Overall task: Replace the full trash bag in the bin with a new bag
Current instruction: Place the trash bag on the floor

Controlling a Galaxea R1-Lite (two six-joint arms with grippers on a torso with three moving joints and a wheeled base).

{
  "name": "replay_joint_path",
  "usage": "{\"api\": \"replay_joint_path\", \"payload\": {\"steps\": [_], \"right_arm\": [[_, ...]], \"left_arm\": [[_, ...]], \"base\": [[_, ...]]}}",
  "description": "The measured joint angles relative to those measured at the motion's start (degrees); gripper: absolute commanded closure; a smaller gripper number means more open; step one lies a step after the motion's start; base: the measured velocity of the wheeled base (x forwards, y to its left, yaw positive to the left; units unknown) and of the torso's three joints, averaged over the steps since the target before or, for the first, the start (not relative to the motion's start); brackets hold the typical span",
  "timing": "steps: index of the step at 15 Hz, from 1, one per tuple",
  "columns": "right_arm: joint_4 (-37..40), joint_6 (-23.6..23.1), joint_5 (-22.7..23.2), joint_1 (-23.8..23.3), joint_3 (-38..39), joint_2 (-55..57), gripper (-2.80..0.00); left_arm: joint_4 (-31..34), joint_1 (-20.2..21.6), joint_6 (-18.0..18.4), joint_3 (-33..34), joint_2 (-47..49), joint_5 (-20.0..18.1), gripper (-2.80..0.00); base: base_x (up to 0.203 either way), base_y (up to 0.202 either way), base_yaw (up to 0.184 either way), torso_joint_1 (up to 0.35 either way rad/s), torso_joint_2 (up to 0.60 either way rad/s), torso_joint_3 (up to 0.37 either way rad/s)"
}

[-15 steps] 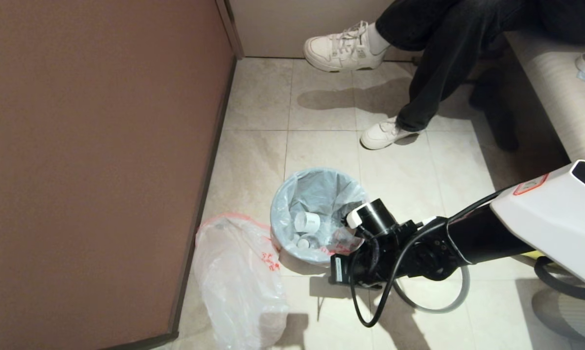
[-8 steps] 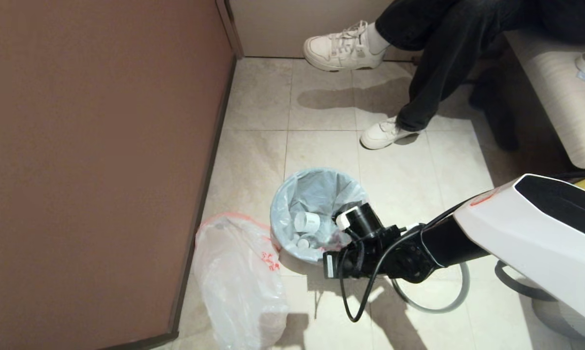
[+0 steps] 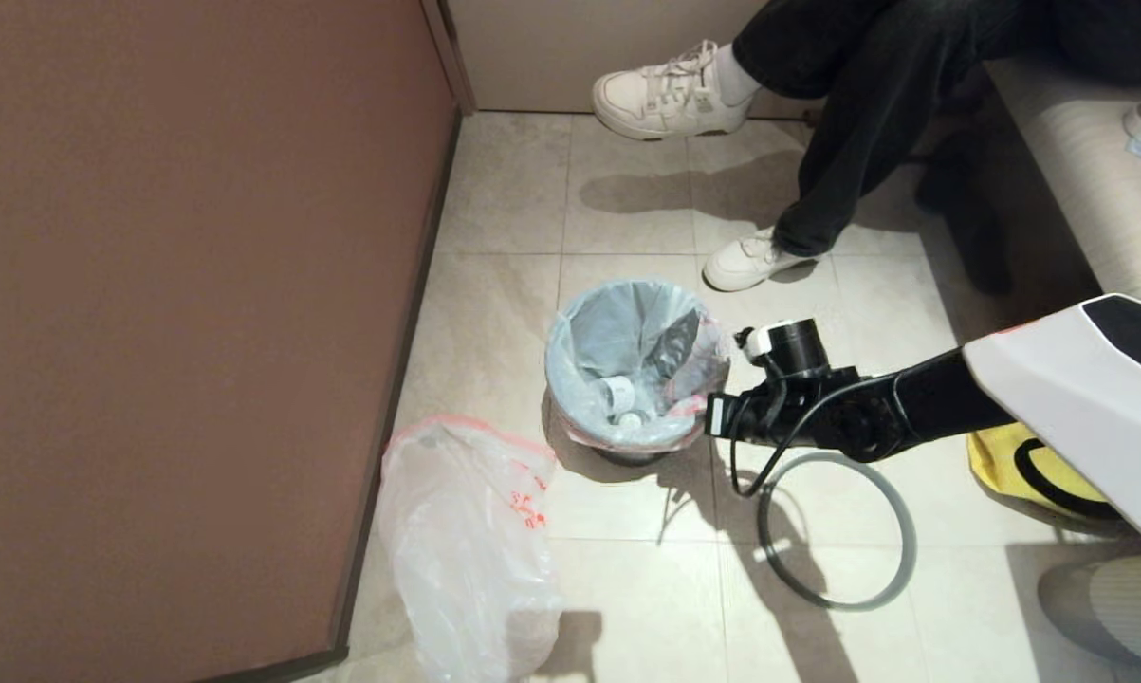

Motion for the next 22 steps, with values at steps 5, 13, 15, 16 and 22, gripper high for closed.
{"api": "replay_joint_path", "payload": {"steps": [5, 13, 15, 16, 22], "right_arm": [[1.96, 3.68, 1.98, -4.84, -1.07, -0.70, 0.00], [1.22, 8.84, 11.16, -10.85, -8.14, 4.95, -2.80], [1.53, 12.74, 15.88, -11.09, -11.88, 7.76, -2.80], [2.12, 13.22, 16.33, -10.98, -13.78, 9.46, -2.80], [5.11, 13.28, 14.80, -8.85, -21.19, 16.59, -2.80]], "left_arm": [[-0.01, 0.00, 0.02, 0.00, 0.00, -0.05, 0.00], [-0.01, 0.00, 0.02, 0.00, 0.00, 0.00, 0.00], [-0.01, -0.01, 0.02, 0.00, 0.00, 0.02, 0.00], [-0.01, 0.00, 0.02, 0.00, 0.00, 0.00, 0.00], [0.02, 0.00, 0.02, 0.00, 0.00, -0.01, 0.00]], "base": [[0.000, 0.000, 0.000, 0.000, 0.00, 0.000], [0.000, 0.000, 0.000, 0.000, 0.00, 0.000], [0.000, 0.000, 0.000, 0.000, 0.00, 0.000], [0.000, 0.000, 0.000, 0.000, 0.00, 0.000], [0.000, 0.000, 0.000, 0.000, 0.00, 0.000]]}}
